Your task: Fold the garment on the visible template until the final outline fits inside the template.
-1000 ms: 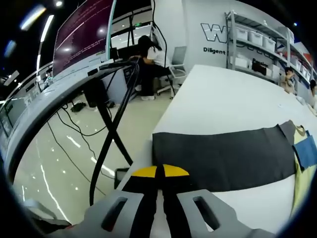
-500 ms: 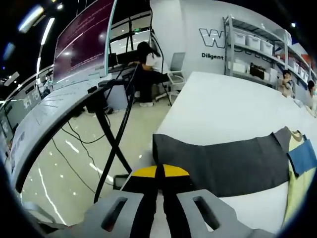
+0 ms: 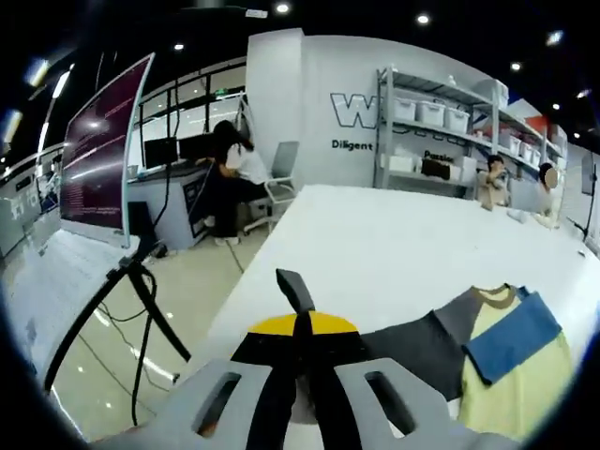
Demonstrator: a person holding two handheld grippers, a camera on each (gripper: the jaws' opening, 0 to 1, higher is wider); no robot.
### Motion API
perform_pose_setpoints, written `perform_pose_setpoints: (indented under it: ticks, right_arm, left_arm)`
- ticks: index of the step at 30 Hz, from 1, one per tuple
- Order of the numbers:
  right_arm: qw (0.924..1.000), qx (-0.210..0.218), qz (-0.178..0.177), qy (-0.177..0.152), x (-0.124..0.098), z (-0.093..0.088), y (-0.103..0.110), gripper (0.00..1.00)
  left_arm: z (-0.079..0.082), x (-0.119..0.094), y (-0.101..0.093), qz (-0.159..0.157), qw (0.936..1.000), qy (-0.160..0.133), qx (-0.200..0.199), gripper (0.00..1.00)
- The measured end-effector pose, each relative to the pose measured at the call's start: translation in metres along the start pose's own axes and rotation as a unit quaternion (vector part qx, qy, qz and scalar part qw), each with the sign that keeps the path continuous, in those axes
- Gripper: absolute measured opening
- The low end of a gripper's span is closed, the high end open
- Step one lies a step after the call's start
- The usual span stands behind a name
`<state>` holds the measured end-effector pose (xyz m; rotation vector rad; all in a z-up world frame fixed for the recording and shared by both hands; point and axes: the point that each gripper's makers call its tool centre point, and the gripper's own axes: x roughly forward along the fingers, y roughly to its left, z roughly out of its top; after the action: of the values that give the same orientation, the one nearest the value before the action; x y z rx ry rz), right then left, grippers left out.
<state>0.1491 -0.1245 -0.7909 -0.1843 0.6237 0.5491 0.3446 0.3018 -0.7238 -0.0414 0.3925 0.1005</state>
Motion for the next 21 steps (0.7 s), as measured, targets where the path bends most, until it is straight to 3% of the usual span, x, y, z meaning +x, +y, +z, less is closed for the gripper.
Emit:
perform_pose_setpoints:
  ticks: [5, 10, 12, 21]
  right_arm:
    - [1.0000, 0.000, 0.000, -0.002, -0.001, 0.001, 0.000, 0.33]
    - [1.0000, 0.002, 0.000, -0.004, -0.002, 0.001, -0.001, 0.33]
    - [1.0000, 0.002, 0.000, -0.006, -0.002, 0.002, 0.000, 0.33]
    - [0.9999, 0.004, 0.000, -0.013, -0.003, 0.004, -0.001, 0.33]
  left_arm:
    - [0.018, 0.003, -0.045, -0.043, 0.9987, -0.018, 0.022, 0.00]
    - [0.022, 0.004, -0.068, -0.061, 0.9975, -0.022, 0.029, 0.00]
    - [0.023, 0.004, -0.094, -0.082, 0.9956, -0.025, 0.038, 0.00]
    - [0.027, 0.001, -0.147, -0.125, 0.9904, -0.028, 0.050, 0.00]
